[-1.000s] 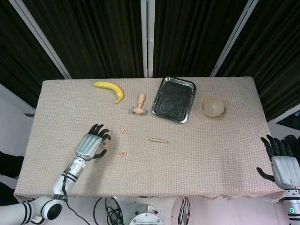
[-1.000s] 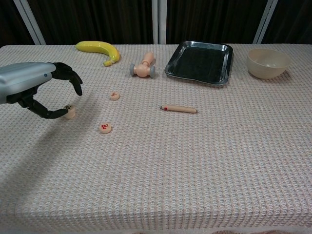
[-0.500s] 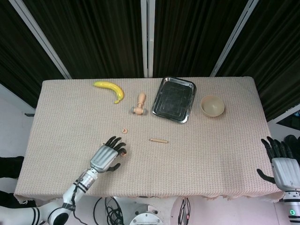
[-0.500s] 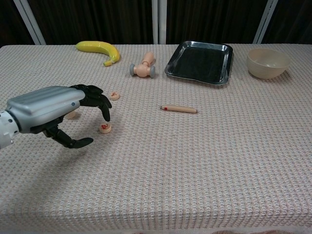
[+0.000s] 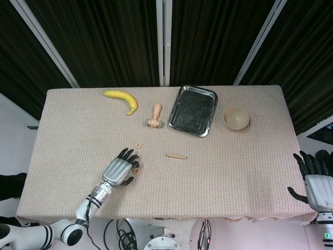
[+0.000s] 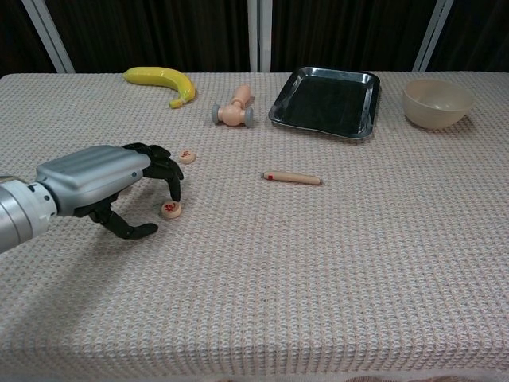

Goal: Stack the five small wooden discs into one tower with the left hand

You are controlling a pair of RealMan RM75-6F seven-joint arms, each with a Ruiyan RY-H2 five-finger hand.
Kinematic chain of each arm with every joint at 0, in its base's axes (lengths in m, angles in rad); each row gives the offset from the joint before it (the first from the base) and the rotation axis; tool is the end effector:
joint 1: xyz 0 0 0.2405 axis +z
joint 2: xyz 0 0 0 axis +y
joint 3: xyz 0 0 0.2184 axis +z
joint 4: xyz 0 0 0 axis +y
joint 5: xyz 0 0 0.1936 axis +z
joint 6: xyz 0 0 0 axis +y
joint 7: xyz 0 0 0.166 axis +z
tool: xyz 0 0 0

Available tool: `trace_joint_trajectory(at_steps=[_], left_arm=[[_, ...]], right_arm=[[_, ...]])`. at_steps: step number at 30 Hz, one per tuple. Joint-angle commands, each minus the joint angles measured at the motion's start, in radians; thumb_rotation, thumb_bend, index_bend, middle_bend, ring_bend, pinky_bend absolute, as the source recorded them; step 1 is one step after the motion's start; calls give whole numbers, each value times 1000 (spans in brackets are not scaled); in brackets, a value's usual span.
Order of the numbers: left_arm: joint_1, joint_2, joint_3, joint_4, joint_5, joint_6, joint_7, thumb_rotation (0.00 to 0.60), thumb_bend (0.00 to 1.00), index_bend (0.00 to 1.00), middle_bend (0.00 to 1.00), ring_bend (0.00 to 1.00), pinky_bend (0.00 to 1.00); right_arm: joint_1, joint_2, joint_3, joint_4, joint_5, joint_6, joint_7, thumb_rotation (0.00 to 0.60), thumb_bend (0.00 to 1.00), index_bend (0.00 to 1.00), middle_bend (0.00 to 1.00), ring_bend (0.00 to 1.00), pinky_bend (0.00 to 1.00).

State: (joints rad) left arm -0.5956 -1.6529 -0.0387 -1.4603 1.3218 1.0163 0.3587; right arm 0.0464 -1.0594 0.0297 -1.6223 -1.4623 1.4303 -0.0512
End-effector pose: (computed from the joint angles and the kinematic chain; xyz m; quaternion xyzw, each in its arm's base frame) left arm -0.1333 0.2683 -0.0518 -0.7843 -0.3592 -0.3492 0.3660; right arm -0.2920 -0.1835 0.1653 0.6061 -0.3985 0.3200 0.6095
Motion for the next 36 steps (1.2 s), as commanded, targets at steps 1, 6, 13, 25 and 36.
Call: trace_joint_trajectory(at_steps=[1,6,13,25,36], left_arm=[[-1,-2,-2,3,3,0,-9,600,306,388,154,0,0],[-4,0,-6,5,9,0,-22,600,306,397,155,0,0],[-1,-1,2,7,11,-8,-39,600,305,402,155,0,0],[2,-6,6,22,37,-1,-86,600,304,463,161,0,0],[8,30,-15,-27,69,50,-98,600,303,496,170,0,0]], right_arm=[[1,0,0,0,-2,-1,1,600,138,0,0,0,0],[-1,2,0,-1,-2,2,0,600,138,0,0,0,0],[-4,3,0,-2,-2,4,1,600,138,0,0,0,0],[-6,-1,0,2,2,3,1,600,138,0,0,0,0],[-7,-2,1,6,5,2,4,600,138,0,0,0,0]])
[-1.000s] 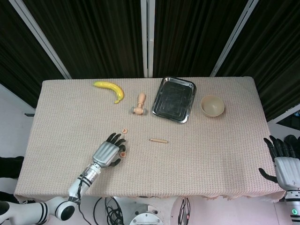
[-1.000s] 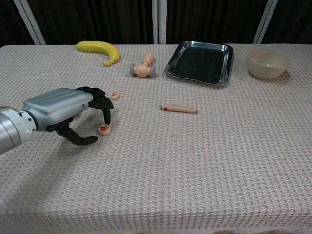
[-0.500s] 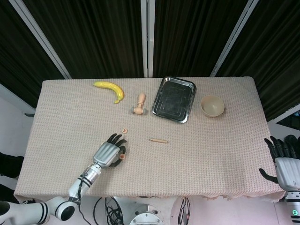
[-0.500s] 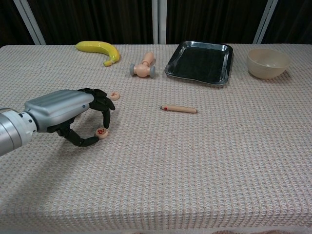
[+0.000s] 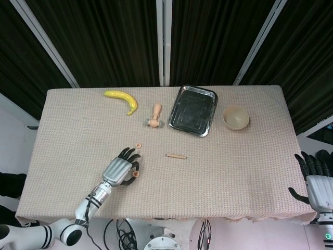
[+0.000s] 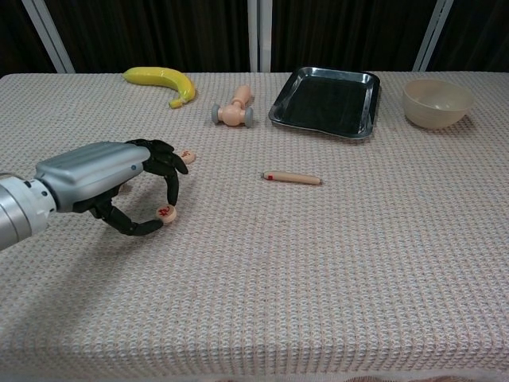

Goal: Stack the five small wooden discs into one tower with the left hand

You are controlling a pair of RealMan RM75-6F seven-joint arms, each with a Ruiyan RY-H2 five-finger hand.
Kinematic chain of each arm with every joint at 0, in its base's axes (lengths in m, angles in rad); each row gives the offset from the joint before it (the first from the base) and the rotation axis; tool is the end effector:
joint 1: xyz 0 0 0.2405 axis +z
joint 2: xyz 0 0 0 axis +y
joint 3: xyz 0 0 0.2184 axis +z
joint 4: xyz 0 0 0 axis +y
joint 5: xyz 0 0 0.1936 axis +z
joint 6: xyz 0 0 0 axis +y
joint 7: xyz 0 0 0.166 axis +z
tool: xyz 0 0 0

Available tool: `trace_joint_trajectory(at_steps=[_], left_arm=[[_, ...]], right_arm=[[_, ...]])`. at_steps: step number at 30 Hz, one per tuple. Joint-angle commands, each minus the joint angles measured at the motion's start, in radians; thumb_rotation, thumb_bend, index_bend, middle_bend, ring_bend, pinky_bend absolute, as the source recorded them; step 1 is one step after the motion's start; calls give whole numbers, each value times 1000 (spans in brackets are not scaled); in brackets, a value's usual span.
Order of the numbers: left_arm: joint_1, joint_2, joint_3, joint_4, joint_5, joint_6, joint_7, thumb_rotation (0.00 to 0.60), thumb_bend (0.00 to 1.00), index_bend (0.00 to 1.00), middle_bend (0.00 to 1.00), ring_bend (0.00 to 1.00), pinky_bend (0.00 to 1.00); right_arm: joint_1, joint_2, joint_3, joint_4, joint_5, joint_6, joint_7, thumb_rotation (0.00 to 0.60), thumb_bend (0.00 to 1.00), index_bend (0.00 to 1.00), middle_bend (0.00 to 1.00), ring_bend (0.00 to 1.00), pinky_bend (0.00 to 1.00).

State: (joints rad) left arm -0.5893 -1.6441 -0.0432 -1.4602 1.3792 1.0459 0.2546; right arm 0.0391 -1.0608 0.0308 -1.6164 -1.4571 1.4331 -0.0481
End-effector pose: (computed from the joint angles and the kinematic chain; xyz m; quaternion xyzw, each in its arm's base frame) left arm -0.1279 0.2691 -0.0447 -0.7676 -0.3736 -0.3848 0.3509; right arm -0.2948 -0.1816 0.1665 0.6023 -0.4003 0.3176 0.6133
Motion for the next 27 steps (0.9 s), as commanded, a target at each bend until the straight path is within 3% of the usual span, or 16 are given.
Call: trace_joint_trajectory(at_steps=[1,10,27], left_arm=[[3,38,-17,-48,14,31,11,600,303,498,170,0,0],[22,172,-51,-106,-63,42,59,600,304,500,174,0,0],[17,115,-44,22,-79,7,-3,600,303,503,178,0,0]], right_arm=[[1,-1,0,1,-1,-1,1,600,137,0,0,0,0],[-2,11,-3,-2,-21,11,20,600,134,0,0,0,0],[-5,17,-2,-9,-18,13,23,600,135,0,0,0,0]])
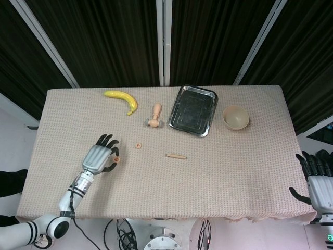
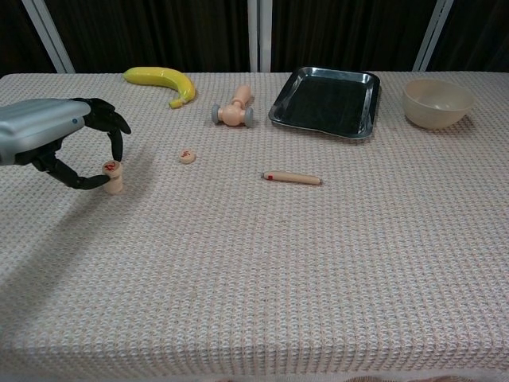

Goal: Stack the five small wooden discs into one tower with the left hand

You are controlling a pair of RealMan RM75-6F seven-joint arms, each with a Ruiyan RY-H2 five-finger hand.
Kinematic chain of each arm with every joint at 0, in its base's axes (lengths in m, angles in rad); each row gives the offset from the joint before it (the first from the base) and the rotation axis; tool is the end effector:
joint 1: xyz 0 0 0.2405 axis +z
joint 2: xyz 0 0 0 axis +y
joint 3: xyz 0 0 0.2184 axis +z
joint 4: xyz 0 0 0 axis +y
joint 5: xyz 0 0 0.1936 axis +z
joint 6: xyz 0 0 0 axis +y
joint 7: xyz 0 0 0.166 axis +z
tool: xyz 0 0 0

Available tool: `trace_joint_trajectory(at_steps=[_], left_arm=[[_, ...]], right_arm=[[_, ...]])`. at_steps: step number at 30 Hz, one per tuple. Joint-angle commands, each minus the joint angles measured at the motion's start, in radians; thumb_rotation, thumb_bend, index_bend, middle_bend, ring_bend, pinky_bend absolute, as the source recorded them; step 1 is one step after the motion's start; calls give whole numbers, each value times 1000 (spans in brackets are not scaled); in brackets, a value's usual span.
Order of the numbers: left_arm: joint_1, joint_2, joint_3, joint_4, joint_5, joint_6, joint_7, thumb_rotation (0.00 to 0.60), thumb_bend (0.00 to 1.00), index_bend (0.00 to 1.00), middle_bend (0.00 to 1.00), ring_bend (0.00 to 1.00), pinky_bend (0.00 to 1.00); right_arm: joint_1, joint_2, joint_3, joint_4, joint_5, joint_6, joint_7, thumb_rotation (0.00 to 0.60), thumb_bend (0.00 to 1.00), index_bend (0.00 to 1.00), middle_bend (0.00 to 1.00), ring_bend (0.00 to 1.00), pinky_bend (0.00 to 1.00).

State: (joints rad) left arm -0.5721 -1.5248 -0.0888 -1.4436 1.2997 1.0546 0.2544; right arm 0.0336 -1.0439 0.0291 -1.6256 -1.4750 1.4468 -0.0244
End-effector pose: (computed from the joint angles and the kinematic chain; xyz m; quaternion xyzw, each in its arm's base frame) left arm -0.1670 0.3006 -0.0008 -0.7393 -0.3720 -0.3603 0.4304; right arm -0.2919 -0.1801 0.1710 0.6014 -0.3992 0.3274 0.6097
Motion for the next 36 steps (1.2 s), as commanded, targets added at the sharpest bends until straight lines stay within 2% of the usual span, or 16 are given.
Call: trace_joint_trajectory(at_steps=[1,11,27,36], left_arm=[[1,-6,1,8,-2,-2,-7,600,303,502,178,0,0],[3,-10,4,27,-7,-9,-14,600,304,496,178,0,0],[5,3,6,20,-4,-14,-29,600,304,365,163,0,0],[12,36,4,-73,23,15,-33,600,303,360,162,0,0]], right_arm=[[0,0,0,-1,0,-1,-1,600,135,0,0,0,0],[2,1,2,-2,1,-4,-2,600,136,0,0,0,0],[4,-1,2,-4,5,-9,-9,600,136,0,0,0,0],[4,-4,2,0,6,-9,-9,600,137,0,0,0,0]])
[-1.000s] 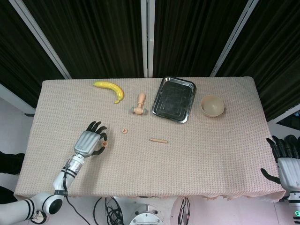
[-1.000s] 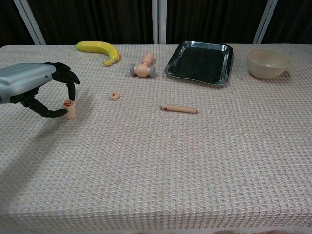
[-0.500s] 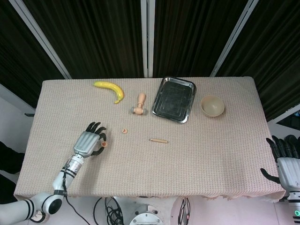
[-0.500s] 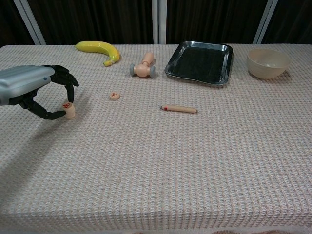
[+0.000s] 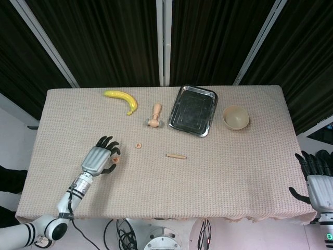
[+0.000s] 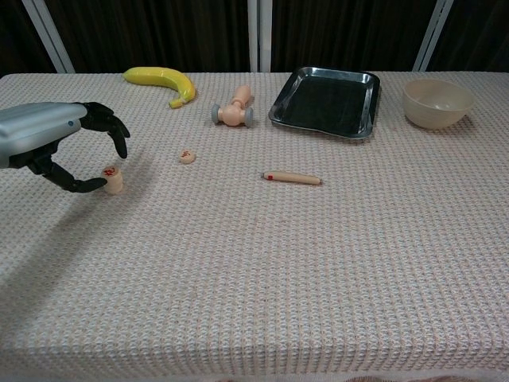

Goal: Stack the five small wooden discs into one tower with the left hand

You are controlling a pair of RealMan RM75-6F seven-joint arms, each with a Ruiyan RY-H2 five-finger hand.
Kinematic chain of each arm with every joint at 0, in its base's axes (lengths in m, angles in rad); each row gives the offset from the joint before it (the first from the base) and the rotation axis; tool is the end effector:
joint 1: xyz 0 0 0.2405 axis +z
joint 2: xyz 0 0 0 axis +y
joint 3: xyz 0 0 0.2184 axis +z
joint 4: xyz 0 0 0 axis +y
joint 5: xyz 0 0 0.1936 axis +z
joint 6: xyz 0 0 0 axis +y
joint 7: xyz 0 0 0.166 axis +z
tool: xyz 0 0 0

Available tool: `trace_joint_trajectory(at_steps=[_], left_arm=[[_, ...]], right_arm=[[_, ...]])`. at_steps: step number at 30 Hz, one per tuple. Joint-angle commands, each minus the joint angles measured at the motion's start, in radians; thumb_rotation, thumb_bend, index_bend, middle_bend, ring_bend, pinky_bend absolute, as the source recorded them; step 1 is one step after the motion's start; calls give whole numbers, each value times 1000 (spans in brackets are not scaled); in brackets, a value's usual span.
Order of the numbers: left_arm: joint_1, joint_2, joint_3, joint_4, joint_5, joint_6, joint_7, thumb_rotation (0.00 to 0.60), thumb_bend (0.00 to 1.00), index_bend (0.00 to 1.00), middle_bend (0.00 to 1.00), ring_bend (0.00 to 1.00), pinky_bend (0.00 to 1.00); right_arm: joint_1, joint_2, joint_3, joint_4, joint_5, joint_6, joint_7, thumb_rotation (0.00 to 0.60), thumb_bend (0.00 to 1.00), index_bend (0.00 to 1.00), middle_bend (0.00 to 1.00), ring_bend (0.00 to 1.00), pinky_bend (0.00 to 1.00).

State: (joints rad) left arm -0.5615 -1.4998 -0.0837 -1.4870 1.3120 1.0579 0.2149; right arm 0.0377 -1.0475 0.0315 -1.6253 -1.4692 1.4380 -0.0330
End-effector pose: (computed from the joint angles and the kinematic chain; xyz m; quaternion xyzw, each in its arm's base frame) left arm -0.1642 0.2947 0.0025 -0.7333 -0.3892 -0.3716 0.4154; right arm -0.2922 -0.1816 0.1694 0.6027 -0.3996 0.3243 0.6099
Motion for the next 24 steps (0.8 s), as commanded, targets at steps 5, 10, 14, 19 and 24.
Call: trace_joint_trajectory(at_steps=[5,10,14,19,24], left_arm=[[8,-20,-9,-49,-5,41,52,600,219,237,154,0,0],[9,-88,-28,-8,-35,59,70,600,121,119,138,0,0],[-7,-116,-44,16,-70,33,87,600,120,116,139,0,0],[-27,-153,-61,60,-101,7,98,600,121,116,140,0,0],[-39,-169,-66,94,-110,-11,90,600,121,119,142,0,0]], right_arm=[[1,-6,-2,2,-1,-2,-1,600,137,0,0,0,0],[-2,-5,-2,6,0,1,2,600,137,0,0,0,0],[-3,-3,-1,7,1,2,5,600,137,0,0,0,0],[-1,-5,0,10,6,-4,7,600,137,0,0,0,0],[-2,-5,0,11,5,-3,7,600,137,0,0,0,0]])
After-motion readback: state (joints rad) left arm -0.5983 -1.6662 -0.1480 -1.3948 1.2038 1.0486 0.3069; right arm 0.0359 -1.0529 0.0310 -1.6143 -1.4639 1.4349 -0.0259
